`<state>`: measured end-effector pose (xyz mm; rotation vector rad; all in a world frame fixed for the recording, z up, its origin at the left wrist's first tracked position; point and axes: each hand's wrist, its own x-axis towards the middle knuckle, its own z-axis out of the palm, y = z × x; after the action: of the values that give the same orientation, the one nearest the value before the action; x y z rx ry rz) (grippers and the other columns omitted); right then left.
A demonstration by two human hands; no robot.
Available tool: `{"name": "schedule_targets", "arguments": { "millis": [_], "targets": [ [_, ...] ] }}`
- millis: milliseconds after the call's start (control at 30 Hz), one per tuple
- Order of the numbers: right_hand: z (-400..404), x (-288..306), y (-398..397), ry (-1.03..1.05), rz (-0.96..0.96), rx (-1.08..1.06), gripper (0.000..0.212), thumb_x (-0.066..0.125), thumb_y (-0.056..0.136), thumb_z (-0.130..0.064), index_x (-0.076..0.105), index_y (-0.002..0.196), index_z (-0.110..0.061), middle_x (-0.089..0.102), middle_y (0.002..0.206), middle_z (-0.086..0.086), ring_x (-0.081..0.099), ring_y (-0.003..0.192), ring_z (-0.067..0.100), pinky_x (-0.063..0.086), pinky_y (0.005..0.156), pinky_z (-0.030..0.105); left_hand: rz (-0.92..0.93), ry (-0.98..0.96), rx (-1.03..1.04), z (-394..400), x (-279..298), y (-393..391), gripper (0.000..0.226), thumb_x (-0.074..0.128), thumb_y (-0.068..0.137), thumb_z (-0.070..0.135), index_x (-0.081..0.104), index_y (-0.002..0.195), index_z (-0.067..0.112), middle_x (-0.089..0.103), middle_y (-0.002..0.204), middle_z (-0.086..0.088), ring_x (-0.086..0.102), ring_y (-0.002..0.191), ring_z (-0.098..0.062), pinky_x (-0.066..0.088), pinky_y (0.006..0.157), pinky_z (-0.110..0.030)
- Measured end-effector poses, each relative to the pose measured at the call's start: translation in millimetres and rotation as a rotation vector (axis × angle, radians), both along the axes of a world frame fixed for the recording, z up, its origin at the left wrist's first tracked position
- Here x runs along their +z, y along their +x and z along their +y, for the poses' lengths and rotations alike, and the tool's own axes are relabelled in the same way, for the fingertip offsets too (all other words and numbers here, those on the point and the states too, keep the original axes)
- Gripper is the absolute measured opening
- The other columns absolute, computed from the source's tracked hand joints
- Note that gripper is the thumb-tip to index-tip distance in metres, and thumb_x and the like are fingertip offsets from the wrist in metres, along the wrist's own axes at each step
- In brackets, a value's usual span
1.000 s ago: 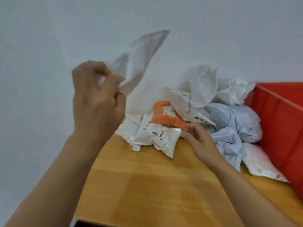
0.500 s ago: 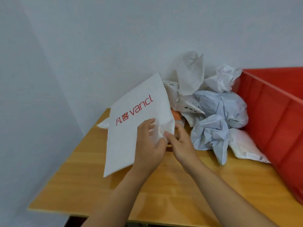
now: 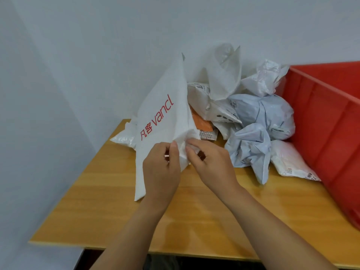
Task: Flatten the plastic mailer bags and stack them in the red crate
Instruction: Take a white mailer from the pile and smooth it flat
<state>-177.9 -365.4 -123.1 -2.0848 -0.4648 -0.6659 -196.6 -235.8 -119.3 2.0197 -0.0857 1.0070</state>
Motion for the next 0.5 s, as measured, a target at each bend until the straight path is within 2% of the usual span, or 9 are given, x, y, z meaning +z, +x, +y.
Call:
{"name": "schedule_targets", "arguments": {
  "millis": [100,233,333,400,500],
  "targets": [
    [1.2,6.2,-1.2,-0.062,0.044,-0.044,0.031,0.061,0.096,-0.033,0.070,0.121,-0.019,0.070,0.116,-0.003,0.065,0.096,0.013,0.053,0.083,0.033,-0.033,0.024,0.020,-2.1,-3.8,-0.9,0.023,0.048,0.098,0.027,0.056,0.078,0.017,0.057,0.073,0.008,0.054,0.068,-0.002,0.041,0.059,-0.010],
    [3.9,12.6,-5.3,-0.109,0.007,-0.150,0.024,0.061,0.095,-0.031,0.071,0.114,-0.020,0.063,0.107,-0.001,0.062,0.083,0.021,0.051,0.067,0.036,-0.082,0.138,0.019,-1.9,-6.6,1.8,0.034,0.042,0.100,0.031,0.061,0.082,0.009,0.060,0.075,0.003,0.051,0.064,-0.006,0.042,0.055,-0.014],
    [4.7,17.5,-5.8,-0.175,-0.011,-0.226,0.016,0.060,0.096,-0.030,0.071,0.100,-0.019,0.044,0.096,-0.006,0.048,0.071,0.017,0.038,0.050,0.028,-0.127,0.242,0.009,-1.8,-8.0,2.8,0.032,0.043,0.101,0.026,0.061,0.081,0.009,0.060,0.073,0.001,0.050,0.065,-0.008,0.039,0.058,-0.015],
    [5.0,20.4,-5.4,-0.214,-0.001,-0.240,0.016,0.059,0.096,-0.029,0.070,0.095,-0.018,0.034,0.095,-0.008,0.039,0.072,0.012,0.030,0.048,0.022,-0.142,0.286,0.007,-1.1,-9.2,3.4,0.029,0.044,0.101,0.024,0.061,0.082,0.009,0.060,0.074,0.000,0.049,0.066,-0.007,0.037,0.059,-0.012],
    [7.0,24.1,-4.9,-0.254,0.065,-0.242,0.018,0.055,0.098,-0.030,0.066,0.096,-0.016,0.030,0.098,-0.007,0.040,0.079,0.012,0.039,0.052,0.028,-0.154,0.321,0.009,-0.4,-11.7,3.8,0.028,0.045,0.100,0.025,0.062,0.086,0.009,0.063,0.078,-0.001,0.049,0.071,-0.003,0.033,0.064,-0.004]
  ]
}}
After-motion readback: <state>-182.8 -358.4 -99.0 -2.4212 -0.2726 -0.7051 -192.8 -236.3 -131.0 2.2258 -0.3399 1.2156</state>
